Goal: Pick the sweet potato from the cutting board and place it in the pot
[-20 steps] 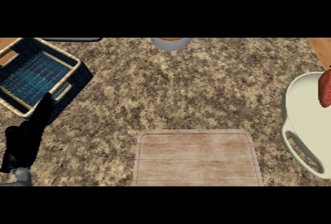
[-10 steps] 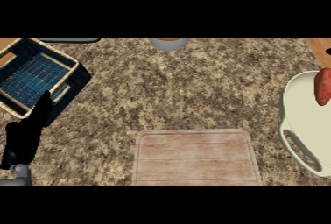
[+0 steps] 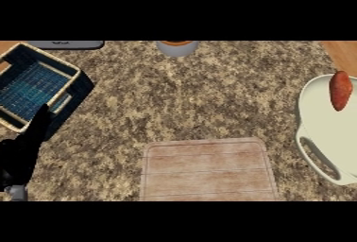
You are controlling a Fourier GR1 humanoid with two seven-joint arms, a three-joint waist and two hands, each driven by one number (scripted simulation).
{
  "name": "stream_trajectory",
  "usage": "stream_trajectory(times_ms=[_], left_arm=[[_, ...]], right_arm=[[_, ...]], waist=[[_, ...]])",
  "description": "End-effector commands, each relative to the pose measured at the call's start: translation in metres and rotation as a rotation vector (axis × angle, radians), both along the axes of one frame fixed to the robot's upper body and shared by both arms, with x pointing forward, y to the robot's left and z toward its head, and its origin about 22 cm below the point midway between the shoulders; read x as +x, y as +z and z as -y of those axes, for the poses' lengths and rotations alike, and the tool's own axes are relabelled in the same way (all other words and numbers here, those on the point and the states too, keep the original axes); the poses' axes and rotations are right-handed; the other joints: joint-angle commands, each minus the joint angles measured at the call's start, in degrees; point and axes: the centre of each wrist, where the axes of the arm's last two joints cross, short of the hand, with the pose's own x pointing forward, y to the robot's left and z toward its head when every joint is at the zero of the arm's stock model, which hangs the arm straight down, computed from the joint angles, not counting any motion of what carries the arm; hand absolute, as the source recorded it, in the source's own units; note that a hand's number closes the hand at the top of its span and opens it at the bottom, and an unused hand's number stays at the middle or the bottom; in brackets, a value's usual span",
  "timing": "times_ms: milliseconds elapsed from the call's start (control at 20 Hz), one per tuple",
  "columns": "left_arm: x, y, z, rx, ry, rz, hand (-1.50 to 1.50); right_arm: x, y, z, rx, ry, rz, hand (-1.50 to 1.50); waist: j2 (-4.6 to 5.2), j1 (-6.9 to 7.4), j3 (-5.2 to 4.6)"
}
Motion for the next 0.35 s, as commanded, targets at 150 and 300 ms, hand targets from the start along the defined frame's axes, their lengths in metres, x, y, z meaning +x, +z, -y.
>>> stream_trajectory(times_ms=[150,300], left_arm=[[-0.006,0.007,0.005,-0.004,0.018,-0.010,0.00],[-0.012,-0.001,-0.007,-0.004,0.021,-0.001,0.00]], right_arm=[[-0.062,-0.031,0.021,0.061,0.047,0.044,-1.50],[-0.095,-0.014,0.032,0.080,0.060,0.061,-1.50]], waist=[[-0.37,-1.13,-0.03],[-0.39,-1.41,-0.07]])
